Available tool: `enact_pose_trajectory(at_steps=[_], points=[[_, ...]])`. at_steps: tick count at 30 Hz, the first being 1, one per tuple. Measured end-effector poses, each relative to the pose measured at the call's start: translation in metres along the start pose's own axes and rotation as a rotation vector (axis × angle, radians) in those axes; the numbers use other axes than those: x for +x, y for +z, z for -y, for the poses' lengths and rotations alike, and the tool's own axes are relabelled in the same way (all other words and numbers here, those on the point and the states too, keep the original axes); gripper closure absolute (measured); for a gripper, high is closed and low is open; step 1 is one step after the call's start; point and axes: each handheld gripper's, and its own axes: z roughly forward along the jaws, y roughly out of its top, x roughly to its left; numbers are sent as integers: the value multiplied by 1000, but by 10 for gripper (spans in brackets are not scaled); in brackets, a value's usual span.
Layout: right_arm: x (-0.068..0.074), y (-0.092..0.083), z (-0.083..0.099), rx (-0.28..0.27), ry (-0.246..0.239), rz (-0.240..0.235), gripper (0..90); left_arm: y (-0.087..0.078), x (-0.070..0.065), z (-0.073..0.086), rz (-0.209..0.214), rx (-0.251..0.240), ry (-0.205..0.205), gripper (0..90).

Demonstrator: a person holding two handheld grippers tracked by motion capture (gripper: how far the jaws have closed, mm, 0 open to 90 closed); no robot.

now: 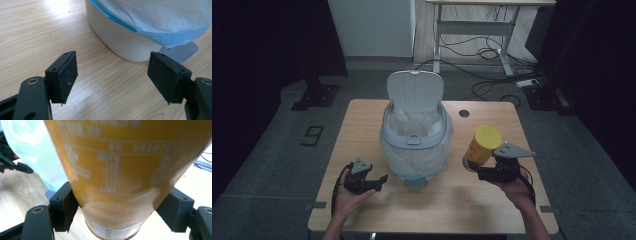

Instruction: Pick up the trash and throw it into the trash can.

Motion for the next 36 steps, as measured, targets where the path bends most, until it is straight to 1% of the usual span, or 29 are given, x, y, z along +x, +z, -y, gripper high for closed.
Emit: enact_pose_trajectory(at_steps=[1, 2, 4, 5, 7, 8, 17, 18, 19, 24, 31, 36], points=[[0, 0, 0, 0, 0, 0, 241, 0, 0, 0, 0, 0, 0, 241], [1, -1, -6, -6, -2, 1, 241, 0, 0, 0, 0, -1, 0, 241], [1, -2, -9, -13, -9, 5, 241, 1, -1, 0, 1, -1, -2, 242], [2, -3, -14, -18, -5, 3, 241, 1, -1, 0, 3, 4, 0, 241], [3, -4, -17, -20, -9, 1, 241, 1, -1, 0, 2, 5, 2, 241], [3, -5, -21, -22, -13, 0, 241, 2, -2, 0, 2, 4, -1, 241], [5, -10, -37, -31, -21, -8, 241, 2, -1, 1, 3, 6, -4, 241], [5, -11, -42, -36, -22, -9, 241, 2, -1, 1, 4, 7, -3, 241], [5, -11, -42, -36, -22, -9, 241, 2, -1, 1, 4, 7, -3, 241], [6, -11, -54, -45, -35, -10, 241, 2, 0, 1, 4, 10, -5, 242], [8, -12, -65, -53, -51, -17, 241, 3, 0, 1, -2, 13, -9, 246], [9, -11, -74, -56, -60, -17, 241, 2, 0, 0, -4, 6, -10, 248]])
